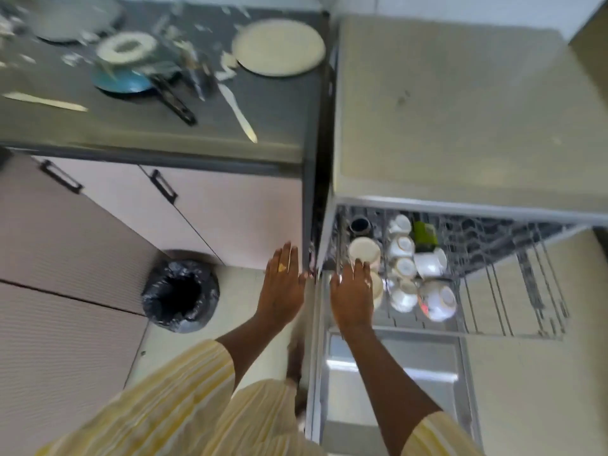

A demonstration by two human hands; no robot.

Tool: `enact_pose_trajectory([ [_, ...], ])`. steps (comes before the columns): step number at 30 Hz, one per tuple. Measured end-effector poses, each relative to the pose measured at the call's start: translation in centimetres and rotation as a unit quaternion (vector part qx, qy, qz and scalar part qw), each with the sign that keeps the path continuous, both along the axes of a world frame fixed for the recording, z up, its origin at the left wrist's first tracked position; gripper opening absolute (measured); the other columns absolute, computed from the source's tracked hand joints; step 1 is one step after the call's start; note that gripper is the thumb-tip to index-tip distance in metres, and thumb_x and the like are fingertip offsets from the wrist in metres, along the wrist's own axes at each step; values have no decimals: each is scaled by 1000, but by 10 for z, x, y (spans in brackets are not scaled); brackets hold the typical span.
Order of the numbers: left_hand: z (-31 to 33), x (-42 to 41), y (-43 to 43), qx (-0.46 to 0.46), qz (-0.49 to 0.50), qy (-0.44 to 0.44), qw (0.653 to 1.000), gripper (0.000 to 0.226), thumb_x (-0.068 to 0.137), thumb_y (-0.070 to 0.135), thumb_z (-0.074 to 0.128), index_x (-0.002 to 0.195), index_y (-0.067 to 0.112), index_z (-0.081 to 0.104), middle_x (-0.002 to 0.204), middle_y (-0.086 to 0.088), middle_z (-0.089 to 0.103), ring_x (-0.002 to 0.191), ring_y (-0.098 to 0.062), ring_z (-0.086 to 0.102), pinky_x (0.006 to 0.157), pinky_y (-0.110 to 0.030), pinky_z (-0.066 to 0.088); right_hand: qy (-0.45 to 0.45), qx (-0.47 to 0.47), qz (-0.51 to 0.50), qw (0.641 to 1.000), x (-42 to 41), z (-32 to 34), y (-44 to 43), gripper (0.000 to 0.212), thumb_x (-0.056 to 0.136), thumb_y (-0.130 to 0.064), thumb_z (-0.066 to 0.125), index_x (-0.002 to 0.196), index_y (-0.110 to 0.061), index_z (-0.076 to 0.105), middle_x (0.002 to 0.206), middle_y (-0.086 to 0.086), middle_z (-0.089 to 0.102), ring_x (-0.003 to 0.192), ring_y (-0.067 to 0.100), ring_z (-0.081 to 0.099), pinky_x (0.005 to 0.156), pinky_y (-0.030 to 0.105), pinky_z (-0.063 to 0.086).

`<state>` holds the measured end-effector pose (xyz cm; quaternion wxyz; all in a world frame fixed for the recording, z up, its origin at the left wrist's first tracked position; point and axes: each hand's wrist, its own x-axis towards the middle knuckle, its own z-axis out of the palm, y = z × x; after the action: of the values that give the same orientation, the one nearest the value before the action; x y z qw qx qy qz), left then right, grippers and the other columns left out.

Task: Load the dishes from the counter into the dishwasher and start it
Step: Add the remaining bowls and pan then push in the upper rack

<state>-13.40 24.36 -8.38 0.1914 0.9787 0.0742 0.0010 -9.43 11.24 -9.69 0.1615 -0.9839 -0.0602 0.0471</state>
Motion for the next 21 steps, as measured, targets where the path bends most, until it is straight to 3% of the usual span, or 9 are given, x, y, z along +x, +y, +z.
enact_pose_trajectory([
  [2, 16, -3, 24, 1, 41, 0, 999, 56, 101, 26, 32, 147, 0, 13, 155, -18, 9, 144, -34, 9, 116, -40, 5, -15, 37, 30, 999, 2, 24, 28, 28, 84, -15, 60, 105, 3, 63, 110, 25, 62, 107, 41, 58, 89, 46, 51],
  [5, 48, 2, 59, 16, 100, -33, 994, 56, 101, 28, 28, 147, -1, 13, 155, -18, 7, 144, -34, 8, 118, -44, 9, -50, 38, 93, 994, 7, 61, 68, 28, 79, -19, 57, 95, 1, 67, 101, 22, 66, 98, 38, 63, 80, 43, 55],
  [8, 78, 7, 95, 10, 142, -46, 989, 58, 102, 29, 27, 148, 2, 4, 157, -14, -4, 145, -29, -3, 116, -37, -3, -80, 46, 149, 985, 20, 84, 105, 26, 82, -16, 64, 101, 1, 66, 107, 22, 65, 104, 36, 61, 89, 42, 52],
  [15, 114, 10, 185, -6, 249, -96, 964, 61, 100, 31, 31, 148, 2, 7, 157, -12, 5, 144, -28, 4, 119, -37, 7, -123, 50, 229, 964, 52, 127, 196, 37, 92, -23, 56, 120, 2, 57, 126, 23, 57, 121, 35, 51, 101, 40, 43],
  [17, 117, 11, 213, -2, 263, -95, 960, 59, 101, 30, 28, 148, 1, 7, 156, -13, 7, 144, -29, 5, 119, -38, 8, -138, 50, 250, 957, 64, 138, 226, 34, 88, -22, 60, 112, 1, 61, 115, 21, 62, 112, 34, 57, 95, 40, 50],
  [21, 116, 24, 272, -1, 291, -84, 953, 61, 100, 35, 21, 147, -1, 7, 156, -15, 6, 144, -29, 4, 119, -37, 4, -136, 42, 261, 955, 92, 157, 283, 28, 67, -20, 80, 83, -4, 65, 83, 13, 67, 80, 28, 67, 67, 35, 58],
])
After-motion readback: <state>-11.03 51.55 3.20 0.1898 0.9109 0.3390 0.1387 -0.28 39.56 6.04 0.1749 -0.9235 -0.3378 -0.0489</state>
